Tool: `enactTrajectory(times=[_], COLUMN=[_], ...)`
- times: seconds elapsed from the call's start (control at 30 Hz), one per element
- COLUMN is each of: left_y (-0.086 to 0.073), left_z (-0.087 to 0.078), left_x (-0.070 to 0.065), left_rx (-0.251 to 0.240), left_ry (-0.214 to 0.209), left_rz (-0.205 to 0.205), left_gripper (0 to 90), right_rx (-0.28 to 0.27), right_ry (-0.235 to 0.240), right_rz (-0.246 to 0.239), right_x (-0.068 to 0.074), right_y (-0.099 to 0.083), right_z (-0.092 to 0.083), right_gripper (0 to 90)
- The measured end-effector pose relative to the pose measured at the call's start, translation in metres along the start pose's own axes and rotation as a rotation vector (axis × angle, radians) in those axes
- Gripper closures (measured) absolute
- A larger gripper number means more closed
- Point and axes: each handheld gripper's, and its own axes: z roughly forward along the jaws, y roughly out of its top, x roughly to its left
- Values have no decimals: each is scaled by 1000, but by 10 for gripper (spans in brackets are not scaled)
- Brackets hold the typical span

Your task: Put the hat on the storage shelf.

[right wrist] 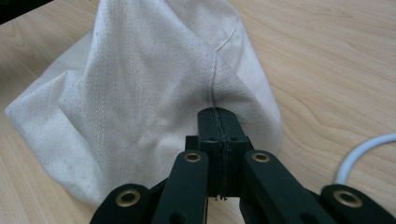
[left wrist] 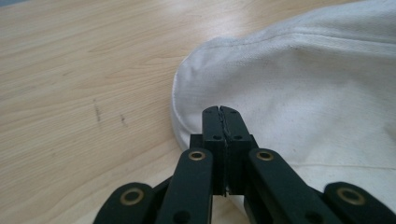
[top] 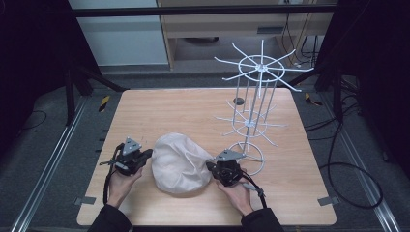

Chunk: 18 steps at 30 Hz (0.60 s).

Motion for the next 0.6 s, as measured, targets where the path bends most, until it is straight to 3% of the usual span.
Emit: enactTrajectory(times=[0.07, 0.2, 0.43, 0.6], left_y=[2, 2, -10, -14], left_z=[10, 20, 11, 3], left_x=[0, -2, -11, -16], left_rx=[6, 53, 107, 110], left_ry=[-16, -59, -105, -123], left_rz=[-15, 20, 65, 63], left_gripper=[898, 899, 899, 899], right_rx=[-3, -1, -19, -18], right_ry=[-7, -16, -42, -51], right_rz=[3, 9, 12, 35], right_x=[-2, -6, -17, -21], right_y=[0, 1, 11, 14], right_z=[0, 3, 9, 20], right_gripper=[900, 900, 900, 900])
